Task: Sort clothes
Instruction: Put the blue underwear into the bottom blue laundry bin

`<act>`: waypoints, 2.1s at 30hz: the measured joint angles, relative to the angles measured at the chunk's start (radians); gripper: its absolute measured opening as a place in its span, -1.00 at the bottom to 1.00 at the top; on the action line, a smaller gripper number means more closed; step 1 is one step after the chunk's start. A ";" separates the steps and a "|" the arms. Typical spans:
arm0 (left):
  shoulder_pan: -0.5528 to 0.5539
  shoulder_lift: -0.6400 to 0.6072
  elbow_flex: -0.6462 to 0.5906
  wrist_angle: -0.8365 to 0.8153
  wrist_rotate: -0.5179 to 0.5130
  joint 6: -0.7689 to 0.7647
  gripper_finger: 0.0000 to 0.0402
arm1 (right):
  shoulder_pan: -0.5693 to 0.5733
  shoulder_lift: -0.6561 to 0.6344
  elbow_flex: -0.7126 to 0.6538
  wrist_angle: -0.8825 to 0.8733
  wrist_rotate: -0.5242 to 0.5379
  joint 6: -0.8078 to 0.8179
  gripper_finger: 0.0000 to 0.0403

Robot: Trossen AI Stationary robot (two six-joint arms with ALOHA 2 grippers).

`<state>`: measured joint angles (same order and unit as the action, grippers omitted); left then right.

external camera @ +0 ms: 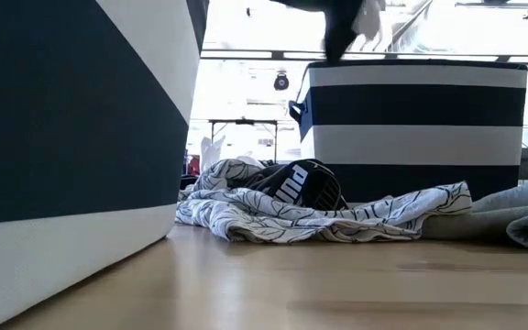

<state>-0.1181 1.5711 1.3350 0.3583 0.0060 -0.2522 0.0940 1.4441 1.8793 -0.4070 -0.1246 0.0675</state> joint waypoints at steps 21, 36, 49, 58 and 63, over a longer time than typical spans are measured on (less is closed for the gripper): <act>-0.033 -0.248 -0.001 -0.038 -0.100 0.175 -0.98 | -0.017 -0.058 0.001 -0.026 -0.045 0.062 -0.23; -0.248 -0.288 0.631 -0.840 -0.207 0.183 -1.00 | -0.007 -0.161 0.001 -0.053 0.099 -0.085 -0.04; -0.563 -0.001 0.908 -1.339 -0.164 -0.659 -1.00 | -0.028 -0.116 -0.002 -0.075 0.388 -0.353 -0.04; -0.702 0.100 0.652 -1.825 -0.155 -1.199 -1.00 | -0.116 -0.058 -0.003 -0.040 0.404 -0.406 -0.04; -0.707 0.085 0.452 -1.771 -0.134 -1.297 -0.89 | -0.121 -0.057 -0.003 -0.074 0.401 -0.387 -0.04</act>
<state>-0.8254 1.6565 1.7873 -1.4125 -0.1284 -1.5494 -0.0269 1.3871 1.8763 -0.4812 0.2763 -0.3195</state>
